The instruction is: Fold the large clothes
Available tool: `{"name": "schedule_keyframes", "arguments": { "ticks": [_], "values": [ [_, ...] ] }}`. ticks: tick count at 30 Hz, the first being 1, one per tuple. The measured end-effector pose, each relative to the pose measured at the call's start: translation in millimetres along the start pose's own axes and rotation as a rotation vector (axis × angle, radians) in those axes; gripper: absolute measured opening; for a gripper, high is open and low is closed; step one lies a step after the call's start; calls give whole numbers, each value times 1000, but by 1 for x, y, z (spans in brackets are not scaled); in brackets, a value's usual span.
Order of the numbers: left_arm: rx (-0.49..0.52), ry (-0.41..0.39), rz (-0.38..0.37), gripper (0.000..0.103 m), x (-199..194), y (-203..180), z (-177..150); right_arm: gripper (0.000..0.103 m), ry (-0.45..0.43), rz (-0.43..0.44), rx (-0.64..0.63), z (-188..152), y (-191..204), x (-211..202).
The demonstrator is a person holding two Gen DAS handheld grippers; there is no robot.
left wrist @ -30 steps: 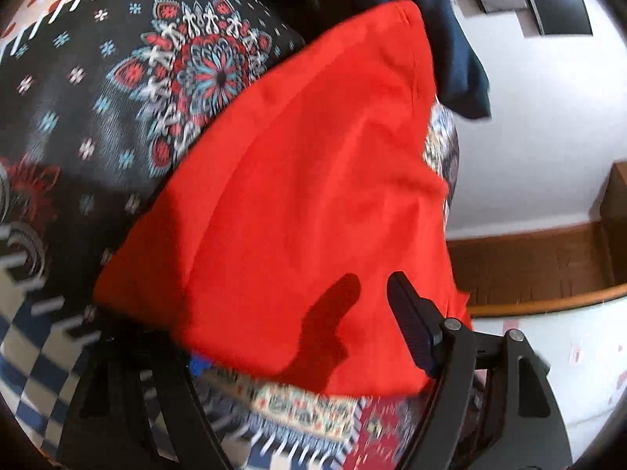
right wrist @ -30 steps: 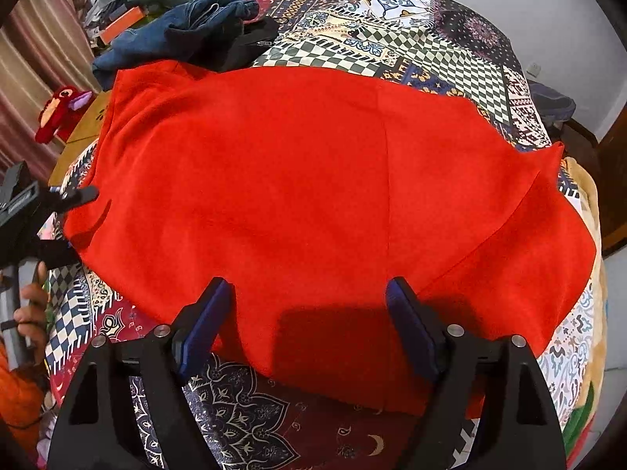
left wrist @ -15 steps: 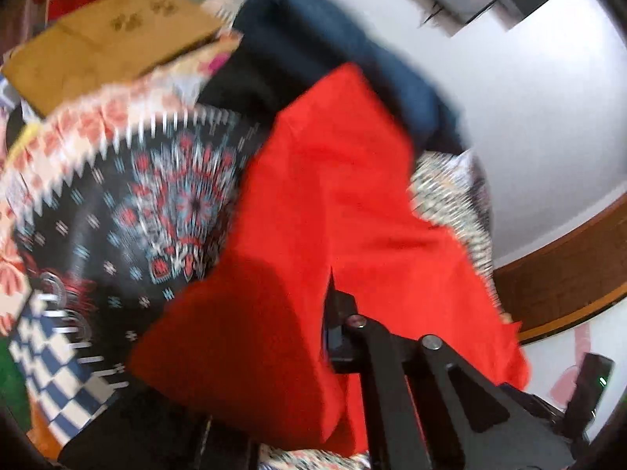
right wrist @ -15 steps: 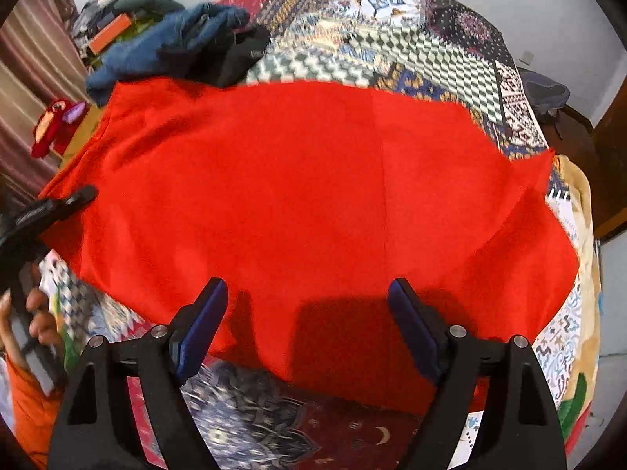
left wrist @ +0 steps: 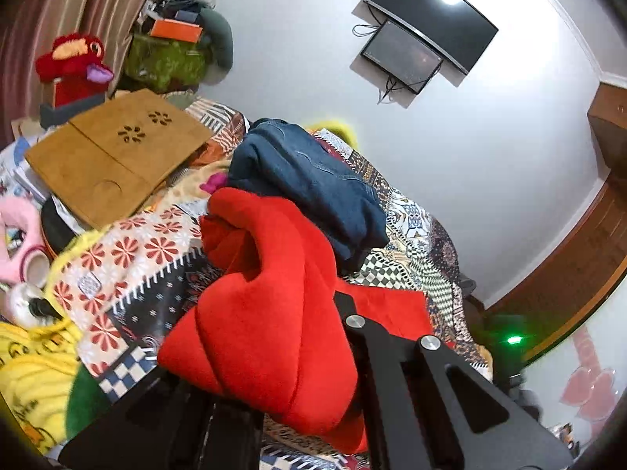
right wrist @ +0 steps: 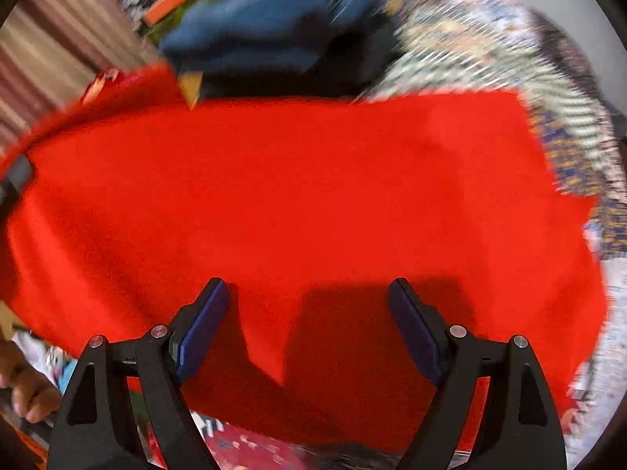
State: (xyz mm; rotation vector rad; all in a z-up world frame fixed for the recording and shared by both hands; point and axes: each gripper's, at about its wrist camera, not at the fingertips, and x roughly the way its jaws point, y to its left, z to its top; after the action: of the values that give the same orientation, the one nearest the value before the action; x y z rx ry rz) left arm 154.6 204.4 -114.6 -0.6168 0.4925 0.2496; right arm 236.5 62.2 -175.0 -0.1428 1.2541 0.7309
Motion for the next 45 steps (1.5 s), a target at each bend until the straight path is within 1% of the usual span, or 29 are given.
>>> {"name": "schedule_keyframes", "arguments": {
  "ticks": [2, 4, 6, 9, 12, 13, 15, 16, 18, 20, 21, 22, 23, 24, 25, 26, 28, 30, 31, 33, 34, 35, 36, 37, 39, 41, 42, 43, 45],
  "values": [
    [5, 26, -12, 3, -1, 1, -4, 84, 6, -29, -21, -4, 7, 12],
    [20, 55, -10, 3, 3, -2, -6, 84, 7, -62, -69, -6, 12, 16],
    [44, 63, -13, 3, 7, -14, -8, 82, 8, -42, -104, -8, 11, 9],
    [79, 63, -43, 3, 13, -39, -3, 82, -25, 11, -67, -13, -9, -14],
    [143, 60, -87, 3, 24, -82, 1, 82, -120, 40, 36, -22, -50, -55],
    [178, 61, -108, 3, 31, -104, -1, 82, -148, 41, 64, -26, -62, -66],
    [241, 74, -147, 3, 43, -140, -8, 82, -223, 11, 146, -39, -99, -97],
    [279, 97, -174, 3, 53, -165, -17, 82, -250, -13, 177, -45, -112, -109],
    [346, 144, -217, 3, 72, -199, -38, 82, -302, -72, 242, -56, -141, -132],
    [419, 240, -229, 3, 102, -230, -70, 82, -334, -125, 308, -64, -168, -149],
    [448, 310, -241, 3, 118, -241, -88, 82, -343, -146, 342, -70, -182, -157],
    [470, 362, -239, 3, 129, -246, -102, 82, -350, -161, 376, -77, -195, -163],
    [489, 433, -236, 3, 142, -249, -119, 82, -354, -167, 399, -78, -202, -166],
    [506, 521, -242, 3, 157, -250, -138, 82, -358, -173, 427, -86, -213, -171],
    [508, 579, -241, 3, 166, -249, -149, 82, -358, -176, 441, -90, -217, -173],
    [502, 632, -239, 4, 172, -245, -160, 82, -357, -178, 450, -96, -219, -176],
    [503, 681, -235, 10, 175, -239, -171, 82, -352, -181, 453, -98, -223, -175],
    [527, 685, -248, 25, 164, -237, -175, 82, -351, -179, 444, -98, -215, -177],
    [545, 678, -262, 28, 155, -236, -174, 82, -350, -173, 435, -95, -211, -176],
    [597, 627, -270, 39, 131, -232, -166, 82, -352, -160, 415, -94, -204, -178],
    [622, 601, -266, 42, 122, -232, -164, 82, -354, -150, 399, -89, -198, -177],
    [660, 558, -252, 48, 109, -229, -158, 82, -356, -143, 388, -91, -195, -179],
    [688, 513, -239, 52, 97, -223, -154, 82, -359, -130, 366, -84, -186, -177],
    [702, 475, -224, 54, 92, -222, -146, 82, -360, -120, 351, -85, -182, -177],
    [729, 388, -171, 65, 76, -211, -132, 82, -359, -101, 314, -77, -168, -173],
    [736, 321, -121, 71, 66, -194, -118, 82, -356, -88, 262, -65, -150, -168],
    [738, 309, -101, 72, 66, -188, -113, 82, -355, -87, 239, -60, -142, -165],
    [736, 302, -64, 73, 69, -177, -108, 82, -350, -87, 221, -56, -136, -161],
    [714, 325, -15, 73, 80, -161, -103, 82, -331, -89, 179, -48, -124, -150]
  ]
}}
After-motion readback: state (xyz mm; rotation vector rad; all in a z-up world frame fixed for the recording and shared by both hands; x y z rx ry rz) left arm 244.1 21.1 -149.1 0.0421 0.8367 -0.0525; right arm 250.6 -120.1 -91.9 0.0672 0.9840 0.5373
